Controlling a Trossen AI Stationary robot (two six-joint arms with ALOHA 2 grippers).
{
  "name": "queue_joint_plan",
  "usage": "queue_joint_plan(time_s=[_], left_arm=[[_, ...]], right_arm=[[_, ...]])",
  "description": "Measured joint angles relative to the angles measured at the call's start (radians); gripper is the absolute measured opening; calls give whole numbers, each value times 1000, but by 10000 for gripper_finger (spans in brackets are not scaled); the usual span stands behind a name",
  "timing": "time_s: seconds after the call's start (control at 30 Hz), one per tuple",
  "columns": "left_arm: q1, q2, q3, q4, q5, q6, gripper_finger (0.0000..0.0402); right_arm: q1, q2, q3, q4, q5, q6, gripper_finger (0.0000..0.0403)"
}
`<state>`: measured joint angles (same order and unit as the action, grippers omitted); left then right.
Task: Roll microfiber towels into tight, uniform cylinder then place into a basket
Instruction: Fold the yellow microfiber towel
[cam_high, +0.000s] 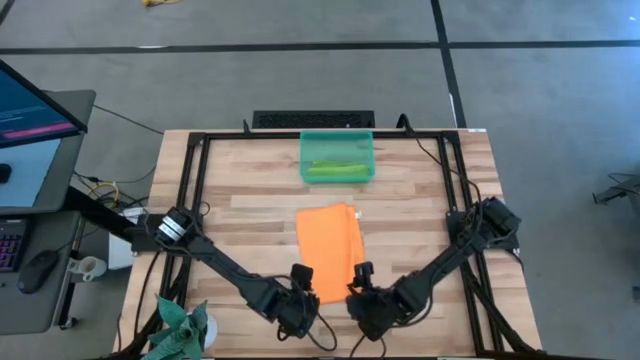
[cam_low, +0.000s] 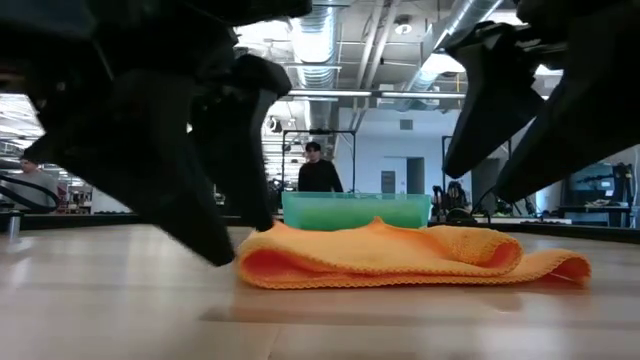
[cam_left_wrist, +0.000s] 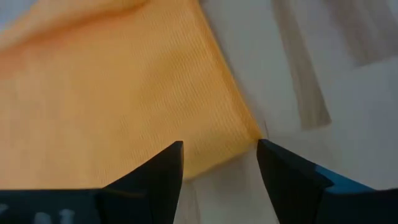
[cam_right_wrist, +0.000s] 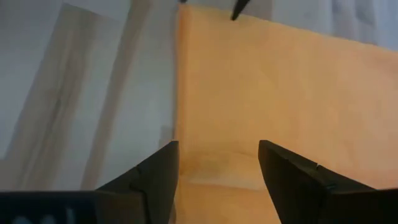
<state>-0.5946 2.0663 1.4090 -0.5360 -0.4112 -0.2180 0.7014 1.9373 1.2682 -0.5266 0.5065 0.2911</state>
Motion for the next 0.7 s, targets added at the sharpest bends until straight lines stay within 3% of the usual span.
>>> queue_joint_plan(time_s=[0.4,0.7], left_arm=[[44,-1,0,33,97,85,199],[85,-4,-36,47,172,93,199]], right_arm=[[-25,22,-1,11,-151,-13,244],[-34,78,0,-46,-166,5,244]])
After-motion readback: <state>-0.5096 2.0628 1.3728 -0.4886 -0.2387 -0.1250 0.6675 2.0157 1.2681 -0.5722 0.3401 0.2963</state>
